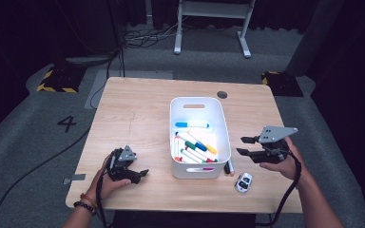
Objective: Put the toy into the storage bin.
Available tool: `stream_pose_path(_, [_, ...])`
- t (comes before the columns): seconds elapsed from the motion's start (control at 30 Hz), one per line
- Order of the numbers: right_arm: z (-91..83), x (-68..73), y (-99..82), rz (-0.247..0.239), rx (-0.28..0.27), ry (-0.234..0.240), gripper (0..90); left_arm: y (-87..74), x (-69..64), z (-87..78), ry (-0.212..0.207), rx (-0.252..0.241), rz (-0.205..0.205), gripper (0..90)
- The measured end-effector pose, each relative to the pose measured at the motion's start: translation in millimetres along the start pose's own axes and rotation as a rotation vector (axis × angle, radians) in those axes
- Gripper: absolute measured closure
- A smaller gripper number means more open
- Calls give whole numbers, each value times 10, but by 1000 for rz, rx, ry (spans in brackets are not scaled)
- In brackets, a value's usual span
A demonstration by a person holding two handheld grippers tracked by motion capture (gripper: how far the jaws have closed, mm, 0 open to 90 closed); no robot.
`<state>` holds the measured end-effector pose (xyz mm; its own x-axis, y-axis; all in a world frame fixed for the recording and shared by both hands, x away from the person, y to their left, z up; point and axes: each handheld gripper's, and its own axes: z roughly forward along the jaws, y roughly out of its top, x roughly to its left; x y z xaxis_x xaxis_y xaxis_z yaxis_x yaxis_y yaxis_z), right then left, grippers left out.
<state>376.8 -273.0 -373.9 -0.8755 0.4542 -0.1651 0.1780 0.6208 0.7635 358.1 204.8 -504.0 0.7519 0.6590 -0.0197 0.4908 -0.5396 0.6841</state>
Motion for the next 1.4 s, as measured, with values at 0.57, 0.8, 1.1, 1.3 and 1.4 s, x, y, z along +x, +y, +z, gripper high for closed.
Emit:
stream_pose_path(0.57, [816, -94, -533, 153, 126, 26, 454, 0, 2, 0, -1, 1, 2, 154])
stream_pose_path(0.8, [910, -172, -620, 183, 169, 0, 469, 0, 2, -1, 0, 2, 2, 154])
stream_pose_path(1.1, [880, -242, -747, 179, 206, -32, 511, 0, 1, -1, -1, 2, 1, 154])
stream_pose_path(1.3, [810, -374, -860, 239, 186, -62, 505, 0, 0, 0, -1, 1, 1, 154])
stream_pose_path(1.4, [832, -429, -881, 271, 187, -75, 506, 0, 1, -1, 0, 2, 2, 154])
